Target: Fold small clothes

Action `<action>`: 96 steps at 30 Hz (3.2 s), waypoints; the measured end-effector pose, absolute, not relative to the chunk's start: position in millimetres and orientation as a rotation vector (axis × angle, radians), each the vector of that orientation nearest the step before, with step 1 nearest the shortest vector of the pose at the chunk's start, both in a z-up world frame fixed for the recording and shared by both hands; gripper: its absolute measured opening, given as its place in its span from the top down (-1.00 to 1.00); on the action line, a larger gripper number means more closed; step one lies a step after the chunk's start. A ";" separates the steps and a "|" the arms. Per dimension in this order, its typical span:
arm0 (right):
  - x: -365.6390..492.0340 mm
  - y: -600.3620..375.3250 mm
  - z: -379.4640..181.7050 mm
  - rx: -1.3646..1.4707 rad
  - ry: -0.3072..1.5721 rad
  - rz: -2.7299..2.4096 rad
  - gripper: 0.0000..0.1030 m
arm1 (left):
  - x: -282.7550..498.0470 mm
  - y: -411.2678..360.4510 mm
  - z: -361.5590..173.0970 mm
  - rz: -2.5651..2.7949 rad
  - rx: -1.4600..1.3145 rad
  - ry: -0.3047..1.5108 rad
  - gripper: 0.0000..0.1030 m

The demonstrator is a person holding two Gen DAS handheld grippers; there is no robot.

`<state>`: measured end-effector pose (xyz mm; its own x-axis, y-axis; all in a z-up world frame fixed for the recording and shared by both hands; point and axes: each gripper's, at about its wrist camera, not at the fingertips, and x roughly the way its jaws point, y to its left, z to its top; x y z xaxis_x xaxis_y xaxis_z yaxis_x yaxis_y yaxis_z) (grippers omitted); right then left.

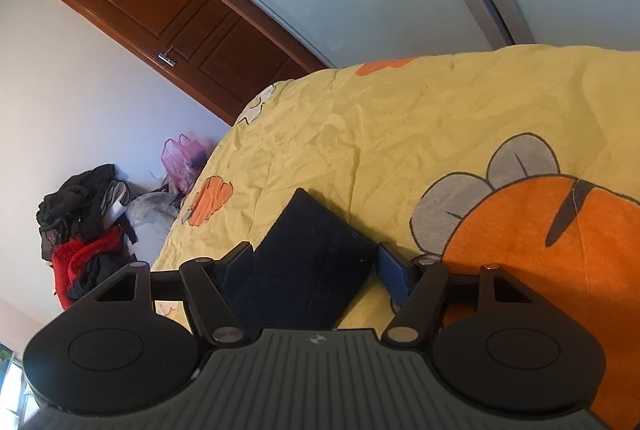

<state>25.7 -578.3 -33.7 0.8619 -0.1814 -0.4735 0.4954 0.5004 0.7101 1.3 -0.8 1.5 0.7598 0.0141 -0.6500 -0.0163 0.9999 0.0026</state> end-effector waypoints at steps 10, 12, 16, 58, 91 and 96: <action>37.7 -545.9 12.2 0.815 0.347 -0.347 0.68 | 1.4 -1.0 1.5 0.017 -0.003 0.708 -1.00; 40.2 -503.6 36.6 0.733 0.335 -0.227 0.68 | 1.4 -0.9 1.5 0.016 -0.004 0.708 -1.00; 45.6 -390.1 66.4 0.590 0.362 0.082 0.68 | 1.4 -1.0 1.5 0.017 -0.003 0.708 -1.00; -2.1 -323.8 -21.5 0.896 0.569 0.523 -0.39 | 129.8 -27.3 3.9 -0.265 -0.566 0.915 0.79; -1.3 -317.9 -2.4 0.793 0.595 0.456 -0.50 | 50.5 59.8 45.2 0.084 -0.177 0.585 0.85; 28.3 -298.5 55.8 0.466 0.408 0.377 -0.64 | 65.4 26.7 44.2 -0.019 -0.055 0.539 0.59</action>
<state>28.3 -298.5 55.8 0.8525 0.4356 -0.2891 -0.2538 0.8283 0.4994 65.4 26.7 44.2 0.8579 -0.0329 -0.5128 0.0039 0.9983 -0.0575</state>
